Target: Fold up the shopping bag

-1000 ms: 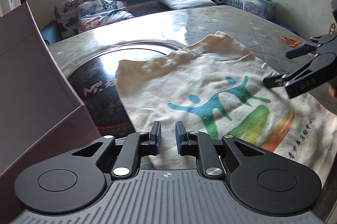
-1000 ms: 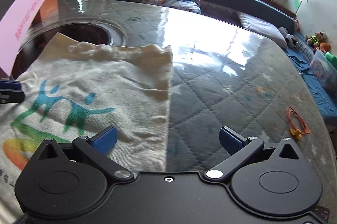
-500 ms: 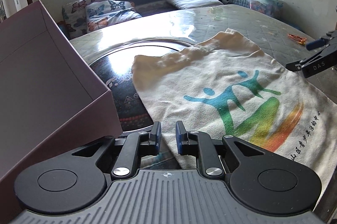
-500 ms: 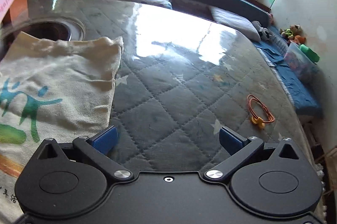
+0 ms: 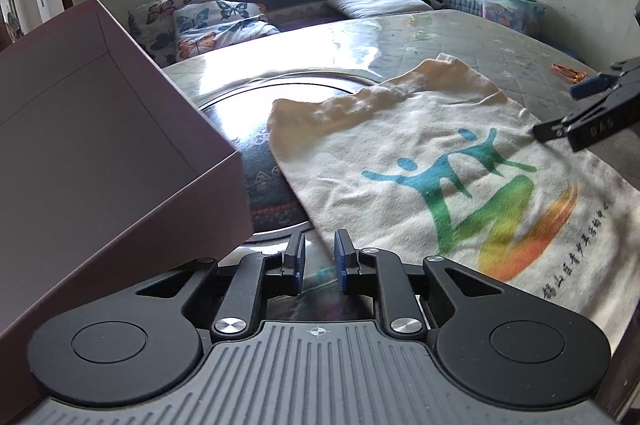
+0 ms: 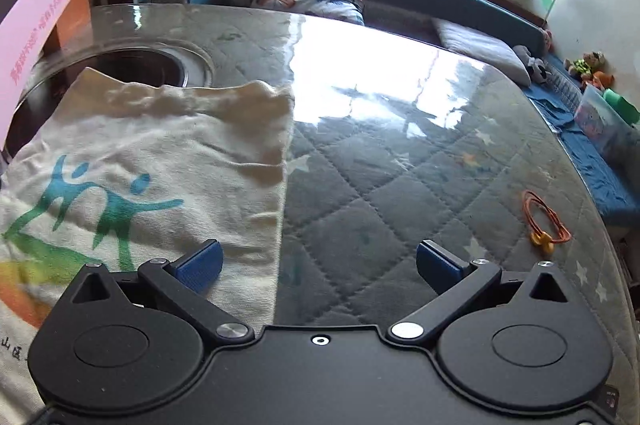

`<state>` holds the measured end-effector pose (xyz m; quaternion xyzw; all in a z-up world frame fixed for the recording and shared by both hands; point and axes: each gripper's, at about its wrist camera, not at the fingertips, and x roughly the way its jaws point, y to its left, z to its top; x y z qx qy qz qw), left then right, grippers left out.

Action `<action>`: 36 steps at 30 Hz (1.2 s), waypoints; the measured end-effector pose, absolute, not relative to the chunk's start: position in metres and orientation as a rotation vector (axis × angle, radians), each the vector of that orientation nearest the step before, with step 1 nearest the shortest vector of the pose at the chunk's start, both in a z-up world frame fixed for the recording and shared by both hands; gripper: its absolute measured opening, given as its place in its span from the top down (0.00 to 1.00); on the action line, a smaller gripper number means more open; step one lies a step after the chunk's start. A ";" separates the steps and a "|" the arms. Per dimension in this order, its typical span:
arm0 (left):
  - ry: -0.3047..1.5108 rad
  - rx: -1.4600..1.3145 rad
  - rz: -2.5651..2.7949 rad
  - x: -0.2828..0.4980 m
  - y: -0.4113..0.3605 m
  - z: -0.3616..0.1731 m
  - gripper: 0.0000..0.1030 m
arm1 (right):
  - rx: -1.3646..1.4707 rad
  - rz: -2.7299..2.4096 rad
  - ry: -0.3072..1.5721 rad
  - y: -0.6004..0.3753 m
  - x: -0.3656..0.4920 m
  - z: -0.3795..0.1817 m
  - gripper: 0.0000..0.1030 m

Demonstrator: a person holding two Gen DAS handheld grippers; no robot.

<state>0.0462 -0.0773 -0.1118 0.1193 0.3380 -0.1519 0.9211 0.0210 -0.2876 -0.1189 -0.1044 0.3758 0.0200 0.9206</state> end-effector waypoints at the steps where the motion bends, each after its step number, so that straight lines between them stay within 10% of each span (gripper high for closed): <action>1: 0.695 0.249 -0.315 0.044 -0.076 -0.111 0.84 | -0.218 0.043 0.773 -0.289 0.018 -0.117 0.00; 29: 0.640 0.554 -0.877 -0.073 -0.160 -0.107 0.69 | -0.272 0.269 0.782 -0.273 -0.055 -0.083 0.00; 36: 0.628 0.551 -0.886 -0.075 -0.165 -0.102 0.92 | -0.286 0.305 0.785 -0.268 -0.062 -0.083 0.00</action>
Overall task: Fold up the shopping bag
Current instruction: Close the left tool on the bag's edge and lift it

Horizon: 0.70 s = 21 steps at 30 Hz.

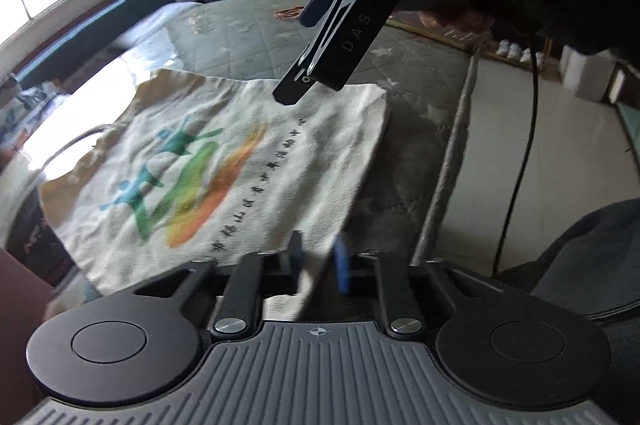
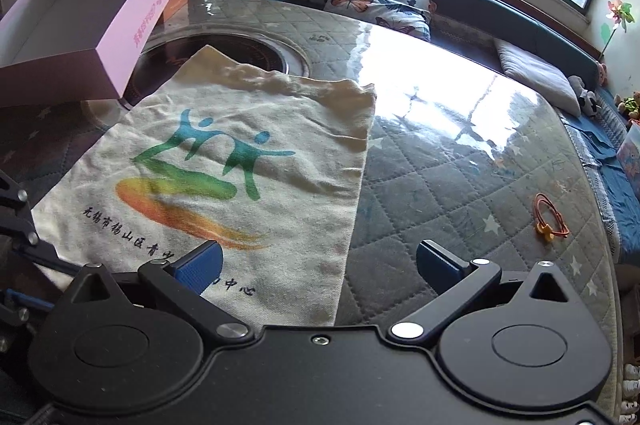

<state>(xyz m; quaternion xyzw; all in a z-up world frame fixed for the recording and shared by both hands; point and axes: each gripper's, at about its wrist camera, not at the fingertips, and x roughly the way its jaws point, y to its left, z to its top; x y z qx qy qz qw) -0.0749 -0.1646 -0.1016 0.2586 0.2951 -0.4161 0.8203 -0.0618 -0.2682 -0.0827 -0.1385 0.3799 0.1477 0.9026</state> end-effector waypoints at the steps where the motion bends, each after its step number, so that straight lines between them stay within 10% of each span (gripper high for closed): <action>1: 0.627 0.550 -0.887 -0.075 -0.165 -0.101 0.95 | -0.296 0.315 0.785 -0.267 -0.064 -0.083 0.00; 21: 0.573 0.473 -0.850 -0.042 -0.146 -0.067 0.98 | -0.639 0.678 0.687 -0.212 -0.128 -0.086 0.03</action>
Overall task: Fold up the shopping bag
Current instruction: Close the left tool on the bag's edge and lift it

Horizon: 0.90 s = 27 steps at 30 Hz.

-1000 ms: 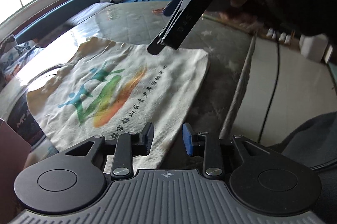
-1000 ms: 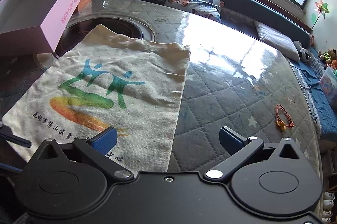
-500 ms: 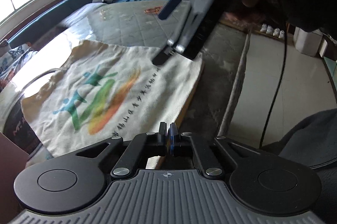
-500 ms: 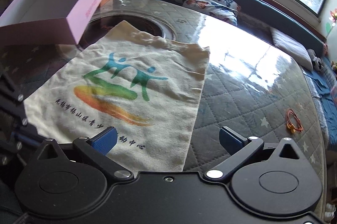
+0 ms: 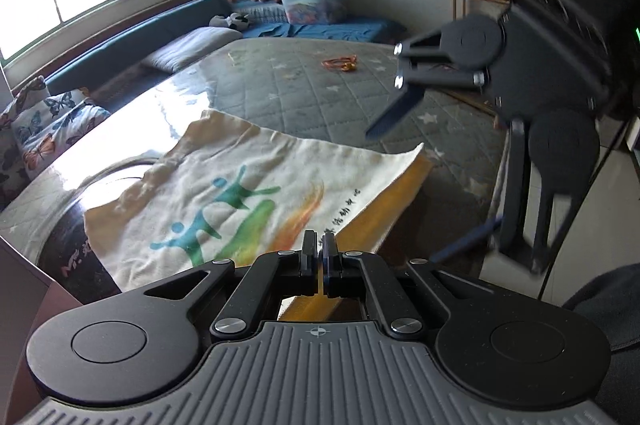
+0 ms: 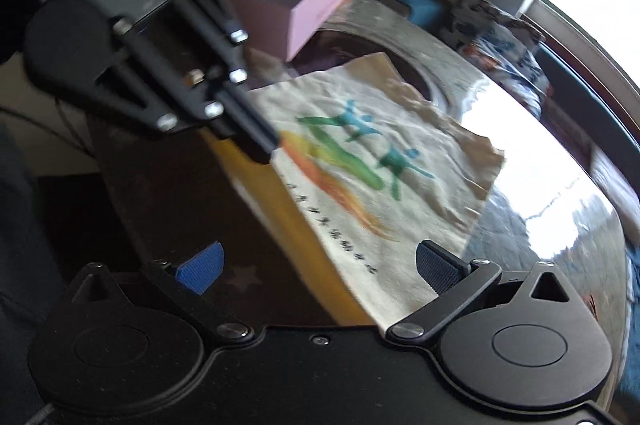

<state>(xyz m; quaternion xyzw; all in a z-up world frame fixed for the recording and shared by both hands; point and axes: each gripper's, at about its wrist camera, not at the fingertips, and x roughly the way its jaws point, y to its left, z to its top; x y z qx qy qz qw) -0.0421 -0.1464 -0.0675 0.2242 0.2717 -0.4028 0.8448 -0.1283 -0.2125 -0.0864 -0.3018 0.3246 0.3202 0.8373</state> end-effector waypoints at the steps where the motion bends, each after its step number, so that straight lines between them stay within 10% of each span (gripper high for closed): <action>1: 0.570 0.470 -0.850 -0.042 -0.145 -0.067 0.98 | -0.664 0.680 0.680 -0.208 -0.129 -0.089 0.09; 13: 0.534 0.429 -0.855 -0.041 -0.124 -0.056 0.89 | -0.702 0.652 0.676 -0.189 -0.111 -0.100 0.79; 17: 0.522 0.415 -0.856 -0.041 -0.118 -0.052 0.47 | -0.685 0.665 0.682 -0.191 -0.112 -0.098 0.84; 27: 0.460 0.598 -0.891 -0.082 -0.126 -0.069 0.45 | -0.633 0.719 0.716 -0.189 -0.117 -0.086 0.91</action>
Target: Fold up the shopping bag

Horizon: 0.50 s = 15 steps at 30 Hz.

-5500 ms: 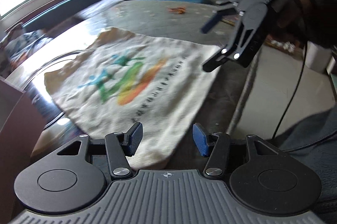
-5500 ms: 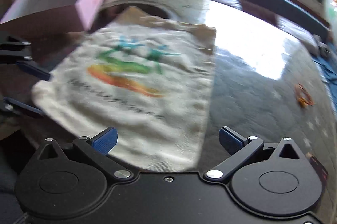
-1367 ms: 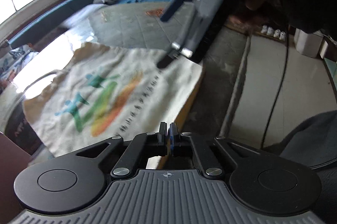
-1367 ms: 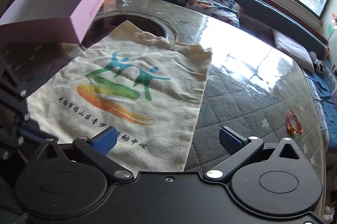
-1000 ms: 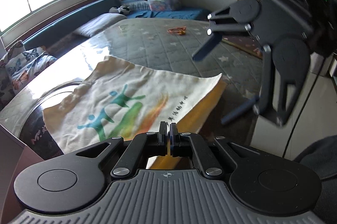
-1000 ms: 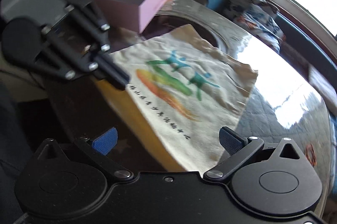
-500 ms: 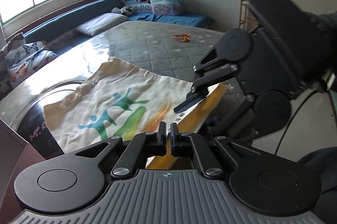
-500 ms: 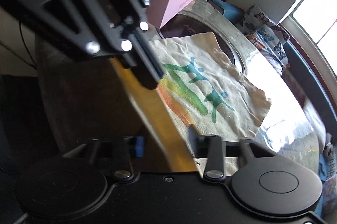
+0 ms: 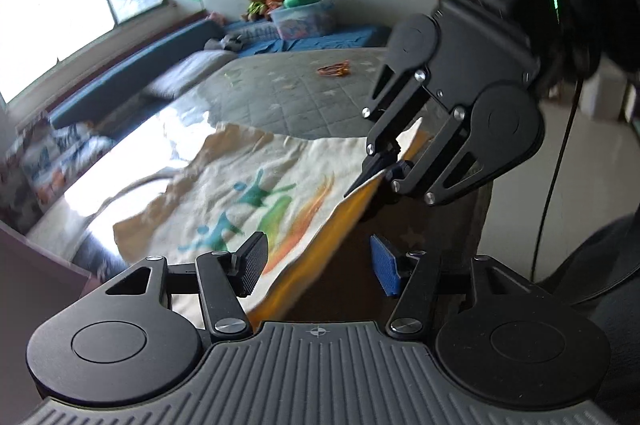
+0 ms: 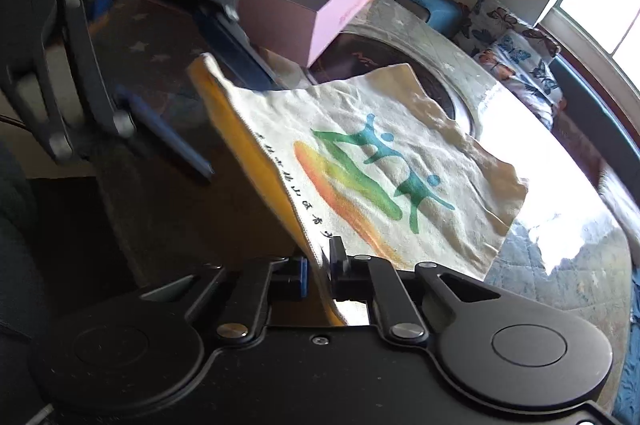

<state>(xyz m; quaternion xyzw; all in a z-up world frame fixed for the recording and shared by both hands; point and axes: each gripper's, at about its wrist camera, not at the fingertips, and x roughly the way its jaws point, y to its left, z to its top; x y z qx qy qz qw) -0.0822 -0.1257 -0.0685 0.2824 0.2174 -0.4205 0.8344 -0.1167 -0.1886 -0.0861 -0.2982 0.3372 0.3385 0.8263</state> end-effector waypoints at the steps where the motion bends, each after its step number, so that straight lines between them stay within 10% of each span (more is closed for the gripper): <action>1: 0.453 0.609 -0.903 -0.084 -0.128 -0.069 0.46 | -0.634 0.729 0.720 -0.188 -0.118 -0.084 0.91; 10: 0.470 0.595 -0.992 -0.096 -0.121 -0.067 0.88 | -0.605 0.858 0.810 -0.187 -0.148 -0.058 0.91; 15: 0.468 0.575 -0.996 -0.105 -0.111 -0.061 0.95 | -0.582 0.898 0.843 -0.187 -0.153 -0.046 0.90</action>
